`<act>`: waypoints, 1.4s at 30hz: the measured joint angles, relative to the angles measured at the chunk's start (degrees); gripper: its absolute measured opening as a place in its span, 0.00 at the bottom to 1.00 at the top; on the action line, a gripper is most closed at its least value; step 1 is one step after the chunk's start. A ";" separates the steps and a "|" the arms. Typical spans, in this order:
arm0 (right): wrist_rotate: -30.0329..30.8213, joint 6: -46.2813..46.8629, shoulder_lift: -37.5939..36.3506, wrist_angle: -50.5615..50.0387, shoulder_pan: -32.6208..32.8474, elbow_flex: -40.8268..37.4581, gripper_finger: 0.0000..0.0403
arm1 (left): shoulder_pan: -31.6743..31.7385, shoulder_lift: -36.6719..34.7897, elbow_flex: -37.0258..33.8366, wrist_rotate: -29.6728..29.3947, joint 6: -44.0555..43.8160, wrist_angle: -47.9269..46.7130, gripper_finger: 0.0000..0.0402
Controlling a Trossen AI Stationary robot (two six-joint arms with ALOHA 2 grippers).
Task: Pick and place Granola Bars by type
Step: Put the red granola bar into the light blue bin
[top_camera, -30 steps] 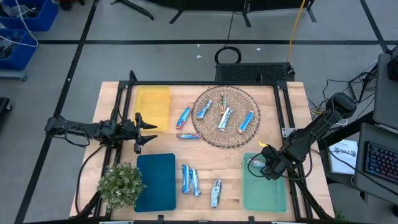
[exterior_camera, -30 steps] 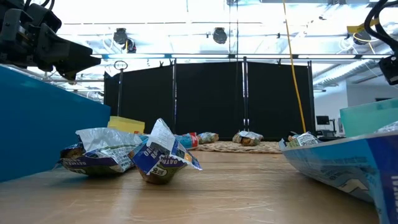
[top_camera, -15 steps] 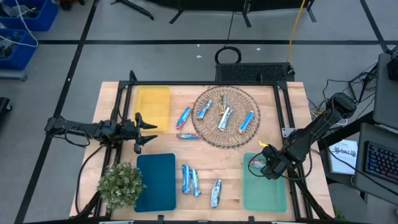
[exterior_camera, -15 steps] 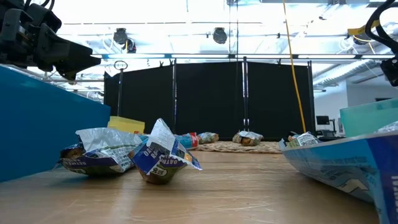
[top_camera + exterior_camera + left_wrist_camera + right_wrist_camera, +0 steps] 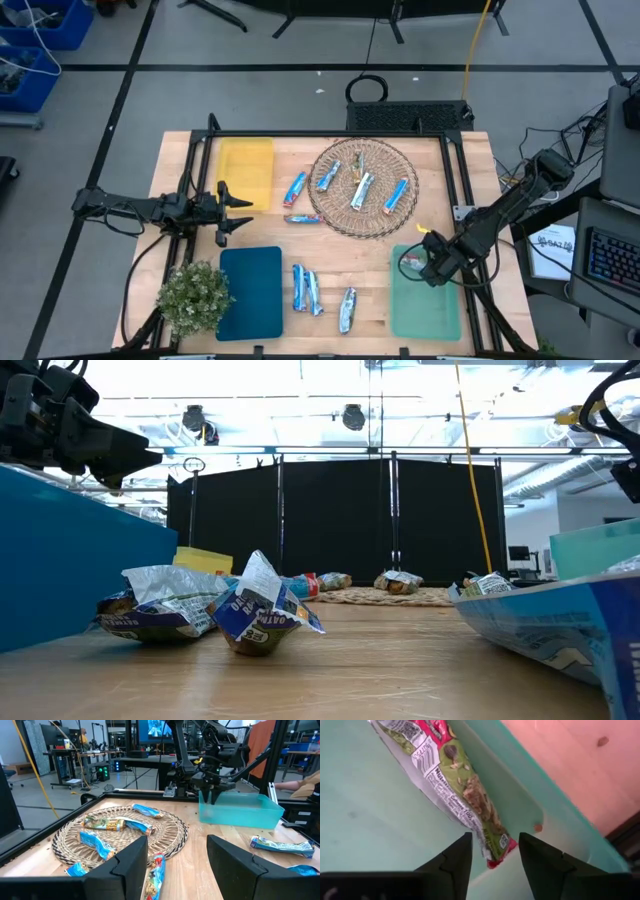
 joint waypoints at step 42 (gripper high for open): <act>50.27 -45.05 -22.34 11.72 -4.62 0.00 0.42 | -0.02 0.00 0.00 0.01 -0.01 0.02 0.52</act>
